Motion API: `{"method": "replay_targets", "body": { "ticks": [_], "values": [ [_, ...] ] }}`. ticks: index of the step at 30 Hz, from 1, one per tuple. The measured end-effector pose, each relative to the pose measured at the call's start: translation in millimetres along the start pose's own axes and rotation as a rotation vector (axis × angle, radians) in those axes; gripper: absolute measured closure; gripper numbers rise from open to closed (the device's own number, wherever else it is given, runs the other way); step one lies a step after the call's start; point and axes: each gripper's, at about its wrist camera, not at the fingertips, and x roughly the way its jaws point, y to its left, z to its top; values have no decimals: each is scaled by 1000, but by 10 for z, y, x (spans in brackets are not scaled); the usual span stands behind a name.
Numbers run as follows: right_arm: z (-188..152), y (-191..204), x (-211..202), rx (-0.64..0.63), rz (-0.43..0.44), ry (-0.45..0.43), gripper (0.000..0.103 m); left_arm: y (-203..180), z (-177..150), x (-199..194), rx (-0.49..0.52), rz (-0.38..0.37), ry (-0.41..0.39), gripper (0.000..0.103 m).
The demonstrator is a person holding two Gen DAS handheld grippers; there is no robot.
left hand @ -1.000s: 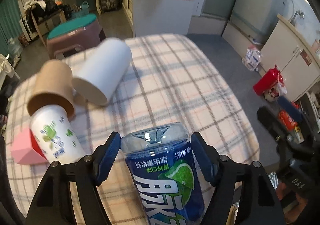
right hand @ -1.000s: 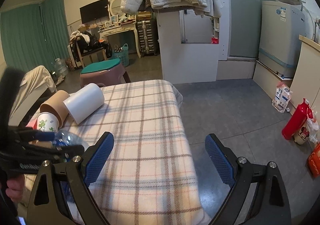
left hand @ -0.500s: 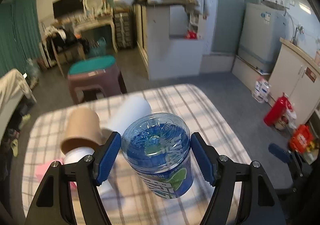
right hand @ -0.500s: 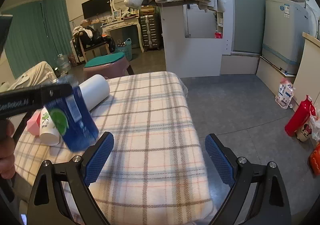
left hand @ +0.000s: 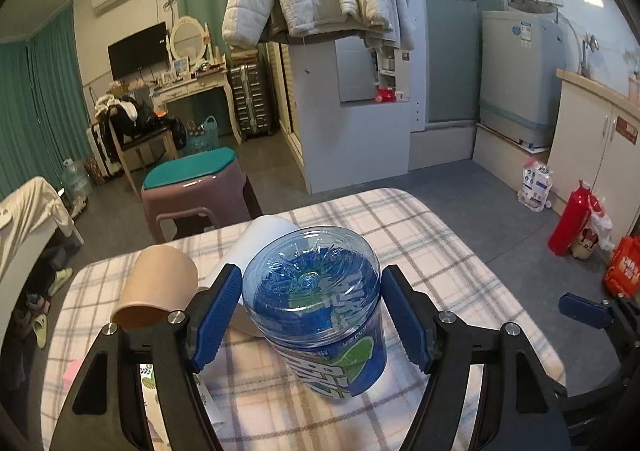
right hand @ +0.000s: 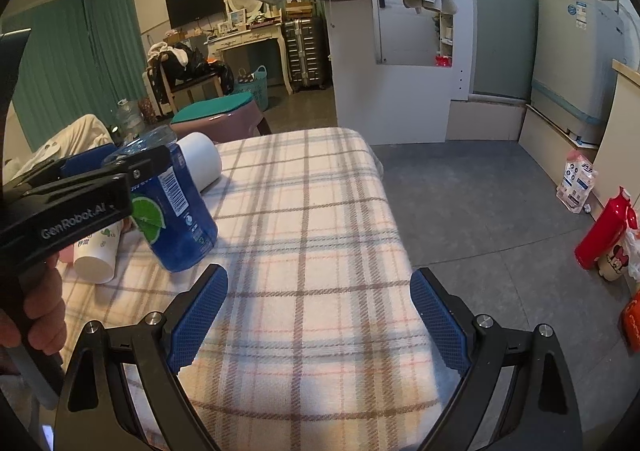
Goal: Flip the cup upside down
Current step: 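Lower the upright bottle onto the table with the left gripper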
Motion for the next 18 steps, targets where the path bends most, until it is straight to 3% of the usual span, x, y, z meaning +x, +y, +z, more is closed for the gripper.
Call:
{"method": "replay_targets", "body": {
  "ticks": [18],
  "values": [
    [-31, 55, 79, -5, -2, 20, 10, -94, -48, 45, 29, 0, 10, 27]
  ]
}}
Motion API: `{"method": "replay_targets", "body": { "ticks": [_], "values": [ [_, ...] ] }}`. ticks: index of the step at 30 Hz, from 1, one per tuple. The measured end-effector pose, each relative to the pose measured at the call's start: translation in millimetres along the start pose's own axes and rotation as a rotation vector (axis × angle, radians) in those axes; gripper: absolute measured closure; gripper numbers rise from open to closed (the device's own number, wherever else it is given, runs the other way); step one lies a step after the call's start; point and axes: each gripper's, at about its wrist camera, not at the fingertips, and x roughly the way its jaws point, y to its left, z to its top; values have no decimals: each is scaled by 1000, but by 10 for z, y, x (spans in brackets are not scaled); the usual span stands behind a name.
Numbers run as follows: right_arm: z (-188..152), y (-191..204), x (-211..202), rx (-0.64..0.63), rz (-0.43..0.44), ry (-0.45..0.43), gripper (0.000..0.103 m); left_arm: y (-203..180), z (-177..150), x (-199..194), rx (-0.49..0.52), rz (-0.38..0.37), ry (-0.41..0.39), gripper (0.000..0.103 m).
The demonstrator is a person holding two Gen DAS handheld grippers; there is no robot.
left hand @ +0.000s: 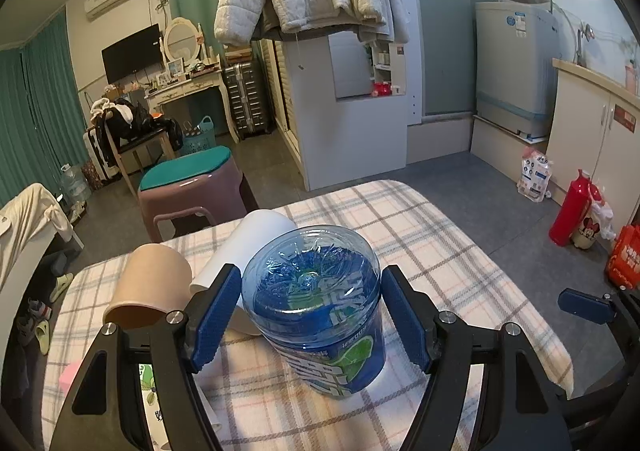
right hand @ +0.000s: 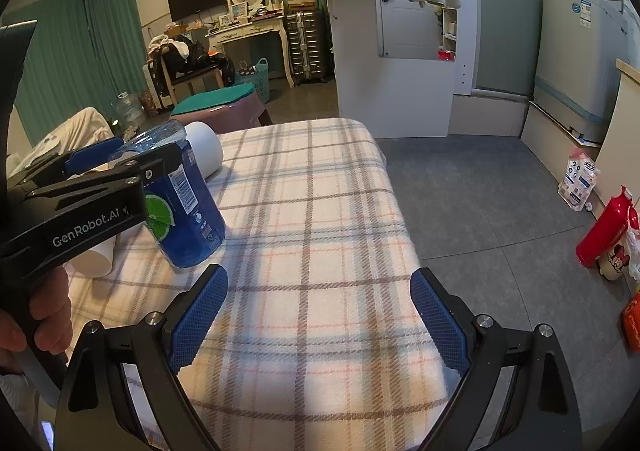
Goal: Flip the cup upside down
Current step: 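Lower the upright bottle onto the table with the left gripper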
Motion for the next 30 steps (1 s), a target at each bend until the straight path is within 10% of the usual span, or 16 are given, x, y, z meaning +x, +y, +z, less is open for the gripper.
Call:
{"method": "replay_targets", "body": {
  "ticks": [30],
  "values": [
    [44, -2, -522, -10, -7, -77, 10, 234, 137, -533, -122, -75, -53, 15]
  ]
}}
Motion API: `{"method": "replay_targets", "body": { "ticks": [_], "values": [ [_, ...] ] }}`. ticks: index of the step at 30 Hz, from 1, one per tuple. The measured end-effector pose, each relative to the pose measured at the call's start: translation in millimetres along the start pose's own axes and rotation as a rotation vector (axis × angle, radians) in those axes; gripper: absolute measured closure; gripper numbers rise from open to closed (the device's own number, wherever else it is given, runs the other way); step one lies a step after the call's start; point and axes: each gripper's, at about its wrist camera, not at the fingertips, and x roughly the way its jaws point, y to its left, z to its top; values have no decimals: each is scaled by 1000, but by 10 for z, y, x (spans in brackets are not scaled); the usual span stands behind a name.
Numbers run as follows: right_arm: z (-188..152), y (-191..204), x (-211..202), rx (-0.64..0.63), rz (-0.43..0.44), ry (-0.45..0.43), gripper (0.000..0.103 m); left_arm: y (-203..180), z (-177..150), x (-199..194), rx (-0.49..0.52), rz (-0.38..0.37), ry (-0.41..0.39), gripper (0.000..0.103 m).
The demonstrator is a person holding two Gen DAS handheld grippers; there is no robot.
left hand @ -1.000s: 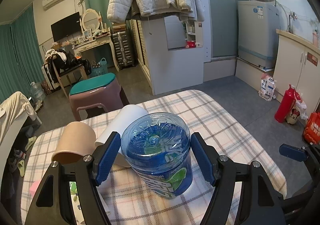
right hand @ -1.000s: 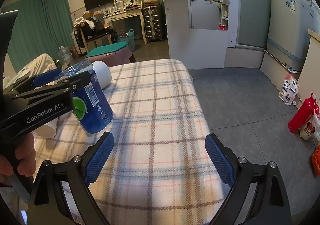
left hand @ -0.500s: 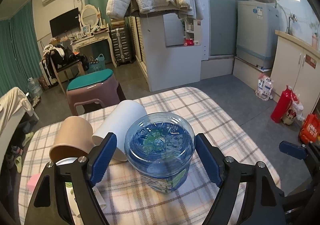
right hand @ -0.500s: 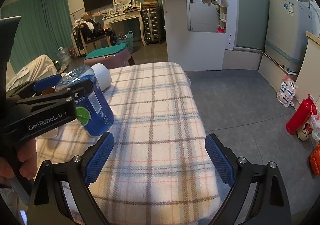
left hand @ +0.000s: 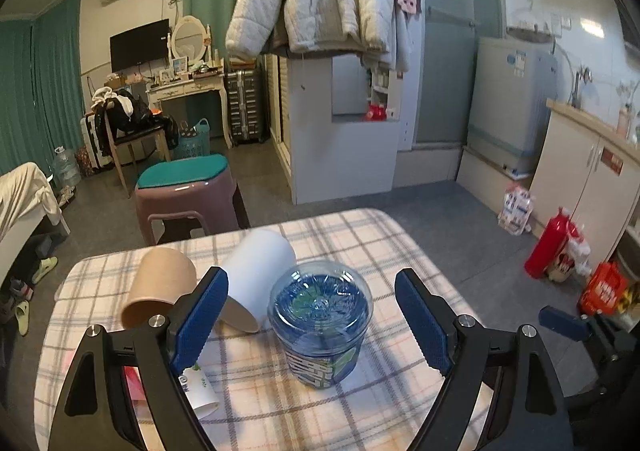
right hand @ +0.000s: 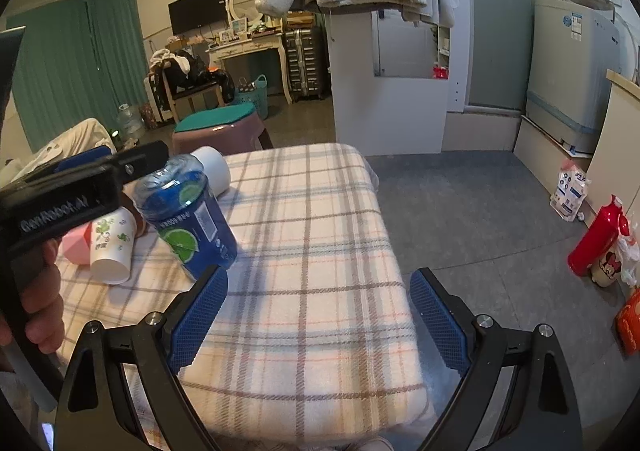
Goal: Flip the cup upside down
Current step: 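Lower the upright bottle onto the table with the left gripper, then open the left gripper and withdraw it from the standing bottle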
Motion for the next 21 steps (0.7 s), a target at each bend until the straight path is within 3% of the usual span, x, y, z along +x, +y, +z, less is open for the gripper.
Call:
{"method": "replay_targets", "body": {
  "ticks": [7, 15, 20, 21],
  "values": [
    [23, 68, -306, -32, 14, -72, 10, 160, -10, -445, -46, -3, -52, 10],
    [-28, 195, -465, -94, 51, -102, 10, 335, -234, -803, -77, 48, -98, 8],
    [-109, 257, -473, -103, 72, -99, 10, 310, -431, -913, -26, 89, -111, 7],
    [-134, 268, -477, -104, 76, -101, 10, 308, -473, -928, -21, 98, -112, 2]
  ]
}}
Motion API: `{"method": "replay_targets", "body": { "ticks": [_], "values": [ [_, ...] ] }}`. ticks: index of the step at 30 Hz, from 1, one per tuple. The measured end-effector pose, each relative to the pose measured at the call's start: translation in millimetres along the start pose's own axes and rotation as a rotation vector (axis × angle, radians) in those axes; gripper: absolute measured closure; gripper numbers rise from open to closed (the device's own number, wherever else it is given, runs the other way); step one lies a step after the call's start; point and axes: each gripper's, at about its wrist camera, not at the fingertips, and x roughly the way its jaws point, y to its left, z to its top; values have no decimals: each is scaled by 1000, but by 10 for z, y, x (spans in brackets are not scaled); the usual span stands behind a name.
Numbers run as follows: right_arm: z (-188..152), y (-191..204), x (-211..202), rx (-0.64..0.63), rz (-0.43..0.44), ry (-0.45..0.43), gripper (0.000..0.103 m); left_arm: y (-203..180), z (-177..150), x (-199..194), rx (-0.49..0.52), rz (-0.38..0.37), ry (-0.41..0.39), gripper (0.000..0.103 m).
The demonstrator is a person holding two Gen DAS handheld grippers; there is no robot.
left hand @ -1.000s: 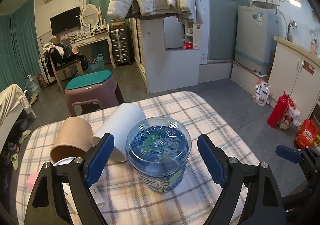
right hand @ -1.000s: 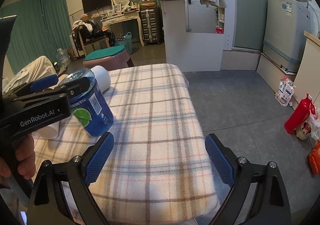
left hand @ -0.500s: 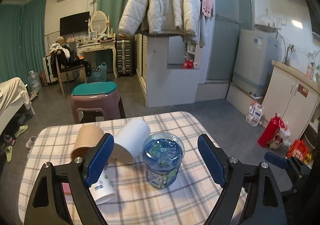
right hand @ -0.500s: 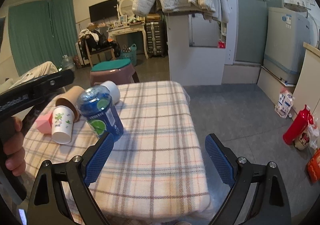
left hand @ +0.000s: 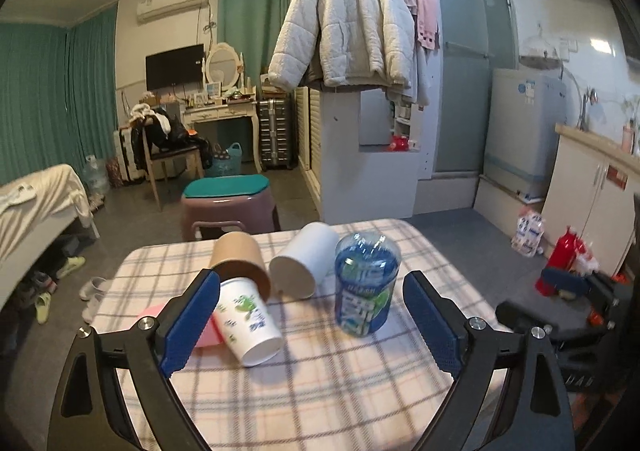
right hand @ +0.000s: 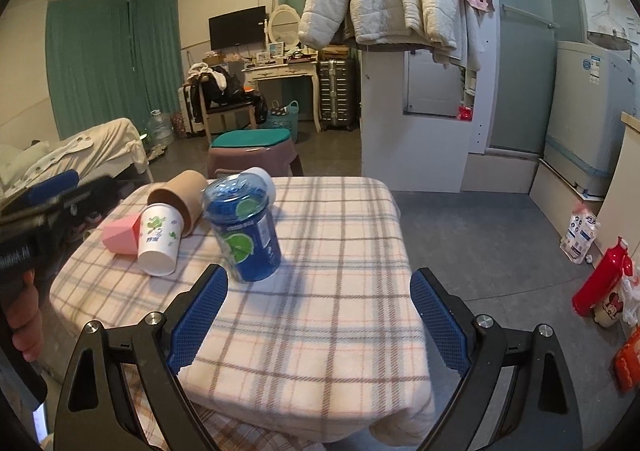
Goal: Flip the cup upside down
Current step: 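Open the left gripper and withdraw it from the standing bottle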
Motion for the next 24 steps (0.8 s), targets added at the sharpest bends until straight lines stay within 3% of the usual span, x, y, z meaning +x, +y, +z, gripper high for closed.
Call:
{"method": "replay_targets", "body": {
  "ticks": [12, 24],
  "values": [
    [-181, 149, -16, -22, 24, 9, 10, 237, -413, -178, -74, 38, 34, 0],
    [-209, 233, -50, -29, 36, 4, 9, 256, -480, -279, -74, 37, 36, 0]
  ]
}}
